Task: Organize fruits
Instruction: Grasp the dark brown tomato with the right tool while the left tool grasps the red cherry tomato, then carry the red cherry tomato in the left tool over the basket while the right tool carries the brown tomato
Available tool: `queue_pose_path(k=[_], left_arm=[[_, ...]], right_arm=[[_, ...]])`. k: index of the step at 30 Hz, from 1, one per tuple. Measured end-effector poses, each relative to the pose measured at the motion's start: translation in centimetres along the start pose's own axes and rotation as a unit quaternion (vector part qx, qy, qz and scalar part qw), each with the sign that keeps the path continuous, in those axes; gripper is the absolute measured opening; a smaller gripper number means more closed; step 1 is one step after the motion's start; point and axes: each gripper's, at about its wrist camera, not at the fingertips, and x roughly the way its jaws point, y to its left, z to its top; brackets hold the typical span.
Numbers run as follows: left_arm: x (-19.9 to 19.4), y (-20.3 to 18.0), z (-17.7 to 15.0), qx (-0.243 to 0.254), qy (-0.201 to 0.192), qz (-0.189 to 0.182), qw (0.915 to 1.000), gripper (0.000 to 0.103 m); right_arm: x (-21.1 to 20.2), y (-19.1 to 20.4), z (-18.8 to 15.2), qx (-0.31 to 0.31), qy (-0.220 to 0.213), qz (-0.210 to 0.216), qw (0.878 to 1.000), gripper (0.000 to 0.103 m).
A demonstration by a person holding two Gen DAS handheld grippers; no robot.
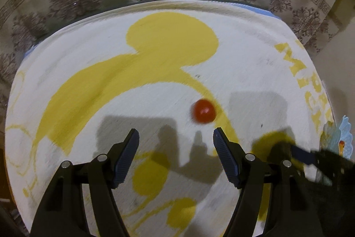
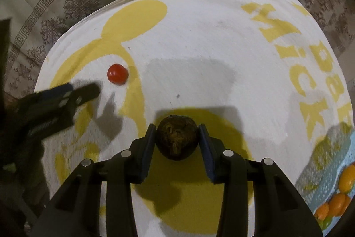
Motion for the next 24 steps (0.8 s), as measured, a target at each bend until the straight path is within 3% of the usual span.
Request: queue_pose_path(k=[9, 11, 19, 24], left_arm=[[2.5, -1.2, 1.0, -0.007, 0.006, -0.020, 0.9998, 0.063], [3.0, -1.5, 1.1, -0.003, 0.011, -0.019, 0.9998, 0.052], [2.7, -1.3, 1.2, -0.009, 0.005, -0.032, 0.9994, 0.030], [1.7, -1.0, 0.3, -0.021, 0.005, -0.031, 0.9993, 0.027]], right_arm=[[-1.0, -0.5, -1.8, -0.002, -0.001, 0.001, 1.000, 0.040], [-1.1, -0.7, -2.0, -0.001, 0.001, 0.002, 1.000, 0.040], [-1.8, -1.4, -2.3, -0.002, -0.003, 0.003, 1.000, 0.040], [-2.5, -1.9, -2.6, -0.003, -0.005, 0.008, 1.000, 0.040]])
